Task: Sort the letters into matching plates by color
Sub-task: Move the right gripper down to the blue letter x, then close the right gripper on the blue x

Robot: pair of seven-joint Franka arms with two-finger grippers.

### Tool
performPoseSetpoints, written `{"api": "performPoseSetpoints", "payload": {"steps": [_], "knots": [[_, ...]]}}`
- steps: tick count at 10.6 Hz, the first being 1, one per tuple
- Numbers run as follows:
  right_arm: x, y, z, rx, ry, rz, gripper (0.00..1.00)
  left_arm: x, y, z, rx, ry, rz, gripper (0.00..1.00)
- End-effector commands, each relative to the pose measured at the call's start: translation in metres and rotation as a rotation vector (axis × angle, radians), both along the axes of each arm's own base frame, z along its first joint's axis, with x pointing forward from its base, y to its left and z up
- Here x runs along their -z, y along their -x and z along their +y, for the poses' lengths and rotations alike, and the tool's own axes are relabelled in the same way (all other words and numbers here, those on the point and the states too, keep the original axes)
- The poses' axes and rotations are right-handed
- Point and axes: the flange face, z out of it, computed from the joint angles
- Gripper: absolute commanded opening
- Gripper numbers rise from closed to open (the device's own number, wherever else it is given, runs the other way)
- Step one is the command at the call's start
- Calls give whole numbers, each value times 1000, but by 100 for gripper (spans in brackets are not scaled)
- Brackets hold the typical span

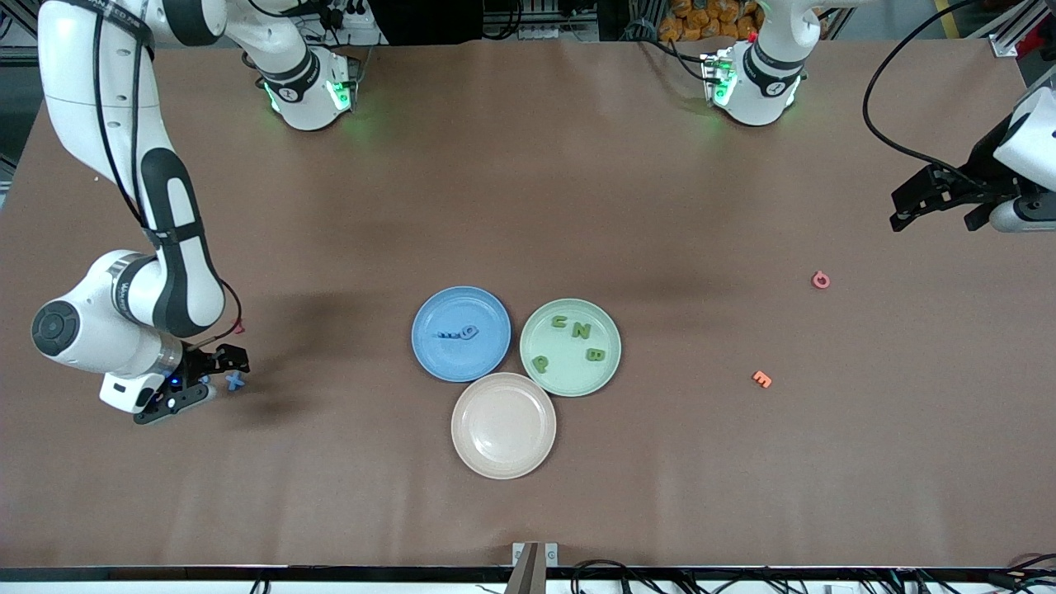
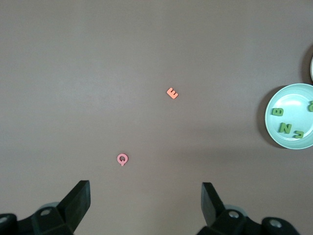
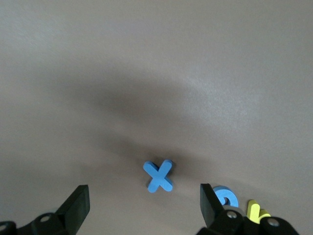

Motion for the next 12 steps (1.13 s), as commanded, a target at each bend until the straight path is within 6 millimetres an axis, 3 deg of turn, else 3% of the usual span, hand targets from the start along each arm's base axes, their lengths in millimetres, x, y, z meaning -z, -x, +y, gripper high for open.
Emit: {"api": "performPoseSetpoints", "payload": {"steps": [1,7,9,12], "knots": [[19,3,-10,1,8,10,100,-4,-1,0,2,24,10,100],[41,4,-7,3,36,-30,99,-4,-1,0,1,21,10,100],[44,7,-4,2,36,-25,79,-5,-1,-1,3,20,8,100],[48,12,-4,3,36,-19,69,-5,-1,0,1,19,8,100]]}}
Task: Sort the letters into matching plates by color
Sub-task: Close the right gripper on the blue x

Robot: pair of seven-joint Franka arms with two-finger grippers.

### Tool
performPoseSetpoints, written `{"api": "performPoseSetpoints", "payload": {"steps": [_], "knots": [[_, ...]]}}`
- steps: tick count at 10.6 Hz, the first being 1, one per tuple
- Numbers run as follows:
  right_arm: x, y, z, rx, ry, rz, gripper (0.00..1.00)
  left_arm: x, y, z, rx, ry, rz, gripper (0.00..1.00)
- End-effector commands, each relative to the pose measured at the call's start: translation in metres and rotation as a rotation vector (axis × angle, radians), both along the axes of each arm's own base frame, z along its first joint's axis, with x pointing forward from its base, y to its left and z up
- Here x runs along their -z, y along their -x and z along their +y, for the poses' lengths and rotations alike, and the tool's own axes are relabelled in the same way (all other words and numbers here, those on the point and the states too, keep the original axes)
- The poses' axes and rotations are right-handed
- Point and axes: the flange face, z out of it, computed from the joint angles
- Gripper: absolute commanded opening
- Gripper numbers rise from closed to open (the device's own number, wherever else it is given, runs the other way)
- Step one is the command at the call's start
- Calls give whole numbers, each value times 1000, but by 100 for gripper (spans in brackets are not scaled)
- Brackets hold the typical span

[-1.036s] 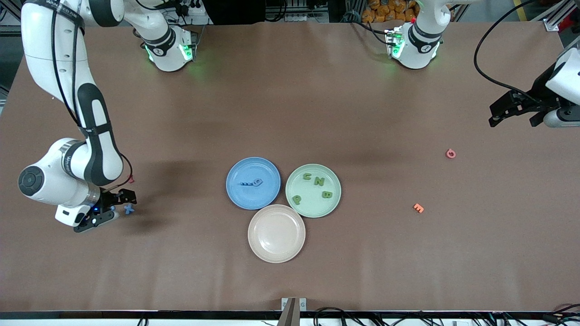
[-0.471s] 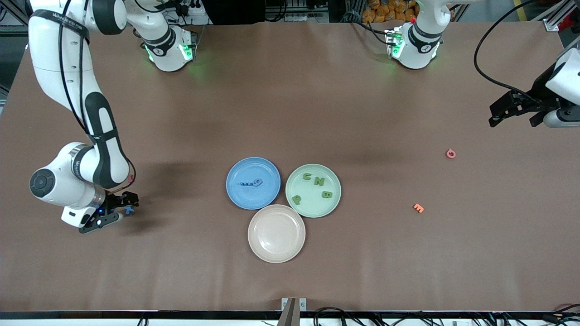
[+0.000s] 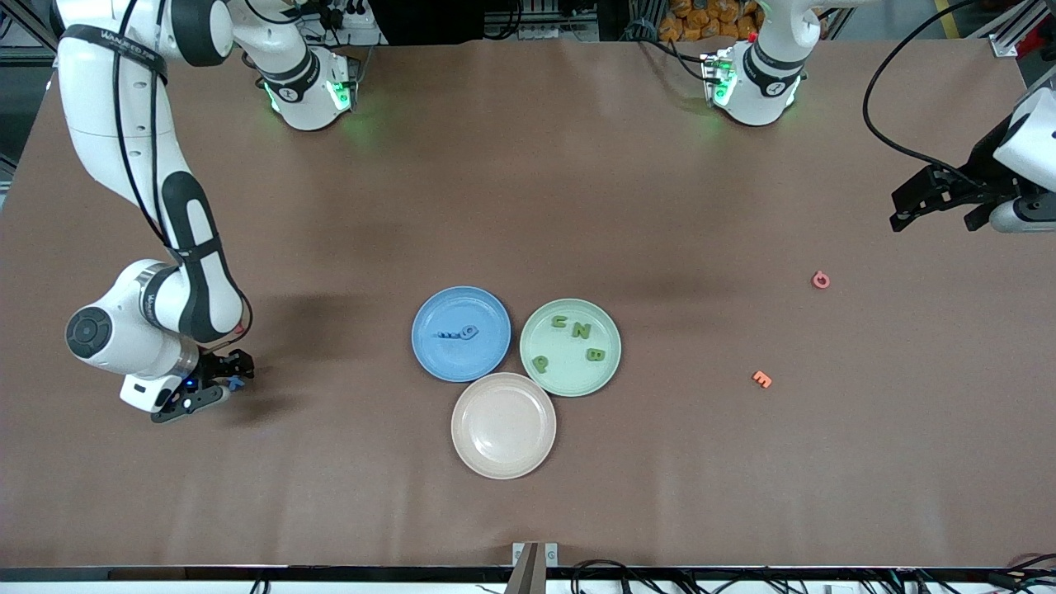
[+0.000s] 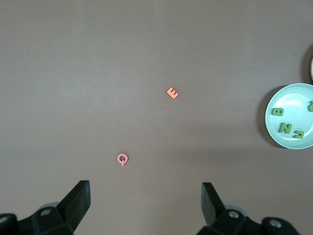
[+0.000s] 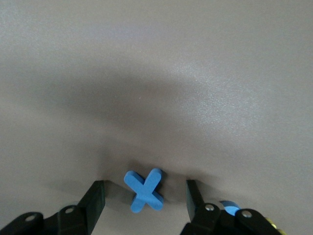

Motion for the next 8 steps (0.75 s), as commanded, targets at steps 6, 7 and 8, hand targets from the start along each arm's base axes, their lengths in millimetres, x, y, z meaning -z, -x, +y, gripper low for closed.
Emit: {"api": "performPoseSetpoints", "payload": {"steps": [6,7,8], "knots": [[0,10,6,-5,-2,-10,44,-8,-1,-1,0,19,1,100],[0,10,6,-5,-2,-10,42,-8,-1,-1,0,19,1,100],[1,11,6,-4,-3,-9,38,-8,-1,-1,0,19,1,100]]}}
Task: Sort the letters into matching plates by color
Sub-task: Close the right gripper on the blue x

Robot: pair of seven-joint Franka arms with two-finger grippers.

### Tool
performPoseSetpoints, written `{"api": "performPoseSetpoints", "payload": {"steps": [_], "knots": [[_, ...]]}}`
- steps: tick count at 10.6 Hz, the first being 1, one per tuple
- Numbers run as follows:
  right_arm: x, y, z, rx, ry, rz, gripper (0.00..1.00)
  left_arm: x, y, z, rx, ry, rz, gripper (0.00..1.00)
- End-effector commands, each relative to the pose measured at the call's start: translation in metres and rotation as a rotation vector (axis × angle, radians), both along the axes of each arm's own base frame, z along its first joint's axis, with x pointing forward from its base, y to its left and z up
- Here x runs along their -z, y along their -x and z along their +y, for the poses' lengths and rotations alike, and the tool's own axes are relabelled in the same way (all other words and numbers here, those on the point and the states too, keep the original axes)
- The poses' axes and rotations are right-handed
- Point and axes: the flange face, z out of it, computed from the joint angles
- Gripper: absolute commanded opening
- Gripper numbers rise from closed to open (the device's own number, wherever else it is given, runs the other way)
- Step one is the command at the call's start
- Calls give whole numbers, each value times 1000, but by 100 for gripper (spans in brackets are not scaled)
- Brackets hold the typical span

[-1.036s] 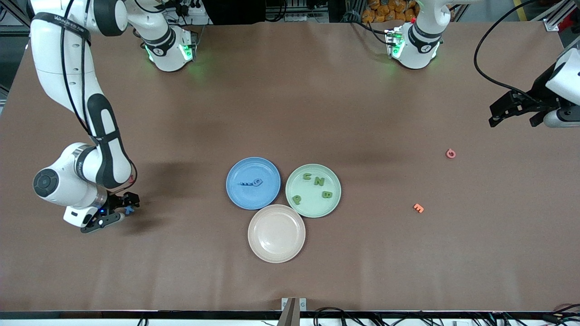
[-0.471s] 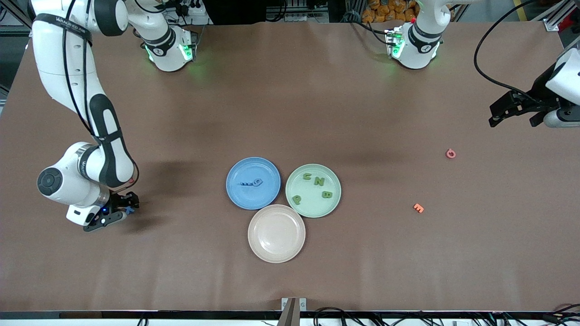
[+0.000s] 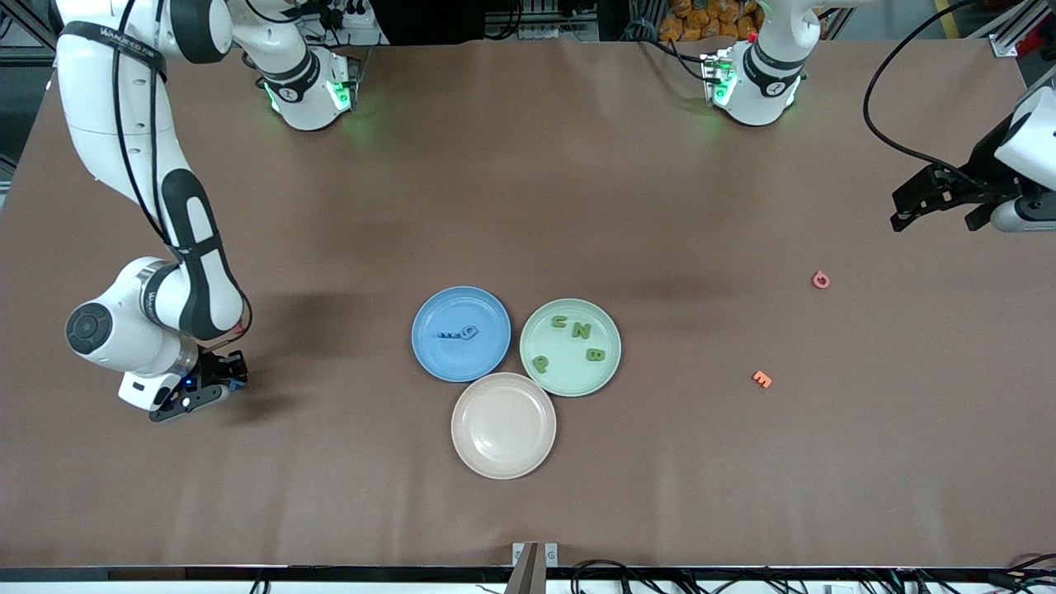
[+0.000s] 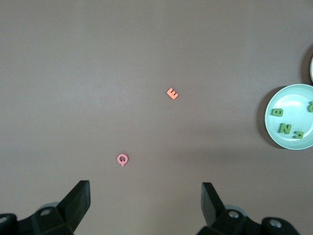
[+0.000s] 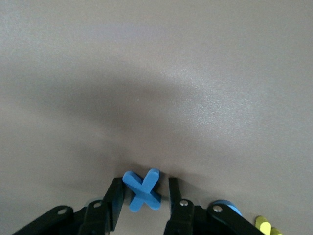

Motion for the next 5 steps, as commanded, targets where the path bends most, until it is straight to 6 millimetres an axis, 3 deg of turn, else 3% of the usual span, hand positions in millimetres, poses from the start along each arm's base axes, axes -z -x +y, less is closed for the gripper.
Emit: {"api": "performPoseSetpoints", "payload": {"steps": [1,5], "knots": [[4,9,6,-5,-9,10,34,-7,-1,-1,0,19,4,100],[2,9,10,32,-15,12,20,-6,-2,-1,0,19,4,100]]}}
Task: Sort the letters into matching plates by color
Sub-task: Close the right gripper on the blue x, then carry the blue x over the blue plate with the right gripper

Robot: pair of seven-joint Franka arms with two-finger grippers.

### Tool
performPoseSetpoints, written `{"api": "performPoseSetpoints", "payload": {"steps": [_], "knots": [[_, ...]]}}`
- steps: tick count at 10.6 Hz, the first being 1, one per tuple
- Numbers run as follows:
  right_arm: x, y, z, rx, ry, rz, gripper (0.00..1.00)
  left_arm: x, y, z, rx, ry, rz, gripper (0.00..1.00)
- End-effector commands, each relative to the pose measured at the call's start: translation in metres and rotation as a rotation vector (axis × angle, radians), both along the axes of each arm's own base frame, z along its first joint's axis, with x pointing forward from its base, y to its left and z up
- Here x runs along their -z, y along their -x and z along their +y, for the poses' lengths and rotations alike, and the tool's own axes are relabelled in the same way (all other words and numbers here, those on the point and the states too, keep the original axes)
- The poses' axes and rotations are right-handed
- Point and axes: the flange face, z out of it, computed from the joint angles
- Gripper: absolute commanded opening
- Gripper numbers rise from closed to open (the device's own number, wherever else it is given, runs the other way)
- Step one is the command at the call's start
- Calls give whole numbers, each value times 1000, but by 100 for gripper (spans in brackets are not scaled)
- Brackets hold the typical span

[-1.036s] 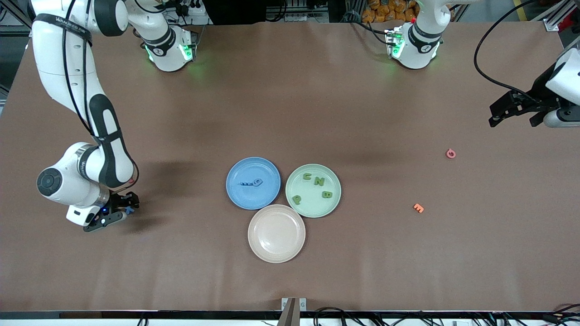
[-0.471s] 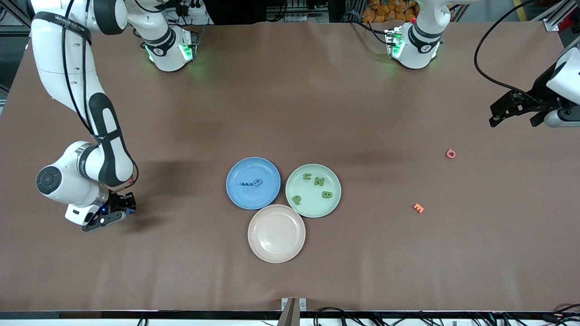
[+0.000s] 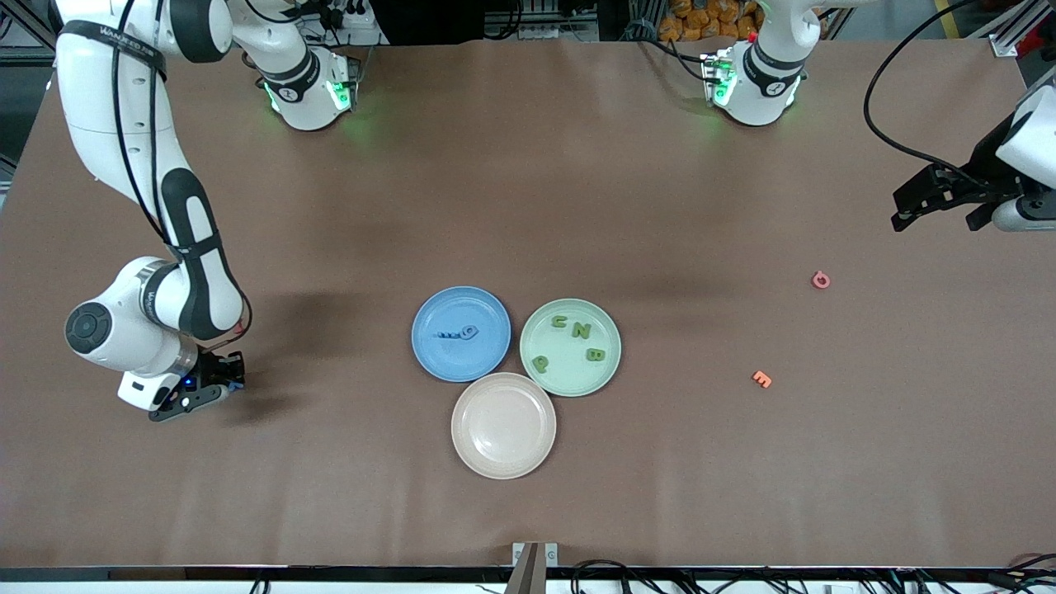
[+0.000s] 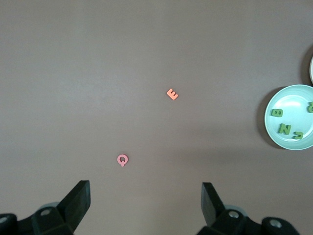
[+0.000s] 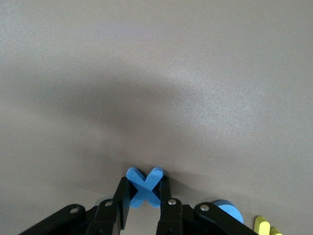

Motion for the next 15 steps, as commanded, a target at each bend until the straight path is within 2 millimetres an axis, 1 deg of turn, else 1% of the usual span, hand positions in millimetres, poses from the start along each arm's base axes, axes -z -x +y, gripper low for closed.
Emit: {"api": "performPoseSetpoints", "payload": {"steps": [1,2,3,4,5,7,9,11,13,15], "knots": [[1,7,18,45,-20,13,20,-5,-2,-1,0,19,5,100],[-4,5,25,63,-31,7,20,-5,-2,-1,0,19,5,100],[-9,4,27,87,-37,4,20,-5,-2,-1,0,19,5,100],[-19,2,36,109,-42,-8,20,-4,-2,0,-1,20,7,100],[-25,2,47,140,-51,4,20,-4,-2,0,-1,20,9,100],[-40,2,77,218,-71,21,20,-6,-2,-3,3,20,4,100],[-52,4,112,288,-86,42,20,-11,-2,-6,8,21,-5,100],[-60,8,152,330,-95,60,20,-11,-2,-8,14,20,-5,100],[-67,14,200,376,-106,66,20,-11,-2,-9,14,19,-7,100],[-68,26,252,418,-110,81,20,-11,-1,-11,17,20,-6,100]]}}
